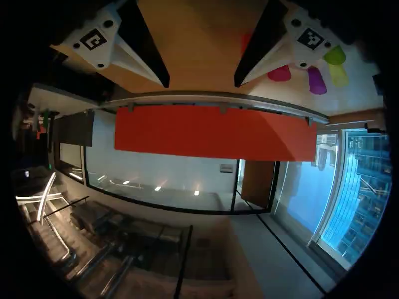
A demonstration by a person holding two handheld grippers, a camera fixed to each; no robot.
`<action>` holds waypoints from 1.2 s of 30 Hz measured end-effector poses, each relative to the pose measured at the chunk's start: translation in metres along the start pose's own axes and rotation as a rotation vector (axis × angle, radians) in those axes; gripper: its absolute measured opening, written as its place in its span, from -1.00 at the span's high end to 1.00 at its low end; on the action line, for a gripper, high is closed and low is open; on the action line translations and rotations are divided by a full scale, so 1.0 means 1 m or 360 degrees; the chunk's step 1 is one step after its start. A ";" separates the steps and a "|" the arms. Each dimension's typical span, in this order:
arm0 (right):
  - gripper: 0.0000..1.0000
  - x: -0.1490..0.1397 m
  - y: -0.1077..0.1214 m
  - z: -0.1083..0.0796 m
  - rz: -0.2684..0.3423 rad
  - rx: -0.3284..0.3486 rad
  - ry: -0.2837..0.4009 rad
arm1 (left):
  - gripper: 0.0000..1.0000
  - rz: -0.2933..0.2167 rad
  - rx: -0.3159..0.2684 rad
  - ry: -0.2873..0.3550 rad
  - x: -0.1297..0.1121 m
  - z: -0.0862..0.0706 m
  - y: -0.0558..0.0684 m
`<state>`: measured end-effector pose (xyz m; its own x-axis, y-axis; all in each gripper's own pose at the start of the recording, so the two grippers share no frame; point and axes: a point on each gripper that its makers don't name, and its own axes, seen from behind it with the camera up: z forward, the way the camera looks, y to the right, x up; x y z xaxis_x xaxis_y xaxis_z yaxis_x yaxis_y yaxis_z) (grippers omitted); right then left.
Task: Pour water
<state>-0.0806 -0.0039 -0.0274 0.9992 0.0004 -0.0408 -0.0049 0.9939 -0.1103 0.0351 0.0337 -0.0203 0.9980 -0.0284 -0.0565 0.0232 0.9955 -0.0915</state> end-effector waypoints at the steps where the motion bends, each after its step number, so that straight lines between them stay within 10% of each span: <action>1: -1.00 0.000 0.000 0.001 -0.0001 -0.0001 -0.0004 | -0.95 0.0010 0.0007 0.0009 0.002 0.000 0.000; 18: -1.00 0.014 -0.010 -0.005 0.0038 0.0000 -0.0032 | -0.95 0.0143 0.0117 0.0073 -0.002 0.008 -0.005; 36: -1.00 0.018 -0.010 -0.008 -0.0012 -0.0070 -0.0080 | -0.95 0.0059 0.0182 0.0011 -0.046 0.012 -0.033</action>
<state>-0.0630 -0.0151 -0.0347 0.9999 -0.0004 0.0102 0.0020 0.9880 -0.1543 -0.0105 0.0031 -0.0029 0.9979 0.0083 -0.0647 -0.0067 0.9997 0.0250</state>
